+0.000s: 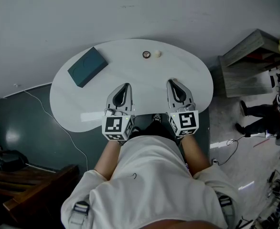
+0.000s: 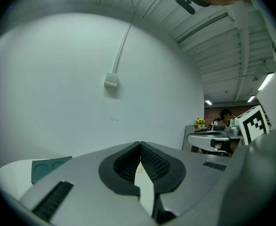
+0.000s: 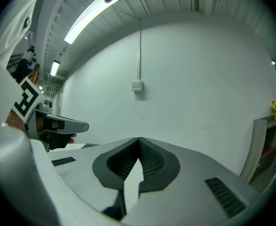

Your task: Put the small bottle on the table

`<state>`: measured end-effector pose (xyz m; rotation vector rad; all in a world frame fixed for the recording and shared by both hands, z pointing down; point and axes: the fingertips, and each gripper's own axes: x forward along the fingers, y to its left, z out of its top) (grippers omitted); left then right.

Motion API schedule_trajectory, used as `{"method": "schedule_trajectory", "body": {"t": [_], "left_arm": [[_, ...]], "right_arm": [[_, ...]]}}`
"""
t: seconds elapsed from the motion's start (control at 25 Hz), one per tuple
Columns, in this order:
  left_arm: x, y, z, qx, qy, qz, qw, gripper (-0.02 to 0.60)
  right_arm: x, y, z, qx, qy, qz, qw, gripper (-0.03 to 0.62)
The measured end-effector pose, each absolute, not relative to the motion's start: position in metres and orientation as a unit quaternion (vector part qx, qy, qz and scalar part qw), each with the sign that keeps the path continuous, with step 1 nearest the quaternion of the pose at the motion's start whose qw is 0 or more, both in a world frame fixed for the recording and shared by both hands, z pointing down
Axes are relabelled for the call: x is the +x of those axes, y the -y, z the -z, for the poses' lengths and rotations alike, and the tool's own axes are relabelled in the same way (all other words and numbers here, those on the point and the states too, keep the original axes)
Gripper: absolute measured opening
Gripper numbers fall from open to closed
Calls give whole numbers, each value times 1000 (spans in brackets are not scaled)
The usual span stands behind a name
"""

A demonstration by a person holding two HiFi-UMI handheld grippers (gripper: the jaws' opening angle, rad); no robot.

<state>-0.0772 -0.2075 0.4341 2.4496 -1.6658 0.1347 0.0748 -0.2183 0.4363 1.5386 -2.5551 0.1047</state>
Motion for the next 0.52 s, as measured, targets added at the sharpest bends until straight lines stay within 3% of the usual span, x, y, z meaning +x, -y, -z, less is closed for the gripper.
{"method": "schedule_trajectory", "body": {"t": [0.52], "left_arm": [[-59,212,-446,833,542,-60,96,19]], "right_arm": [[88,219,-446,523,846,-43,90,-3]]}}
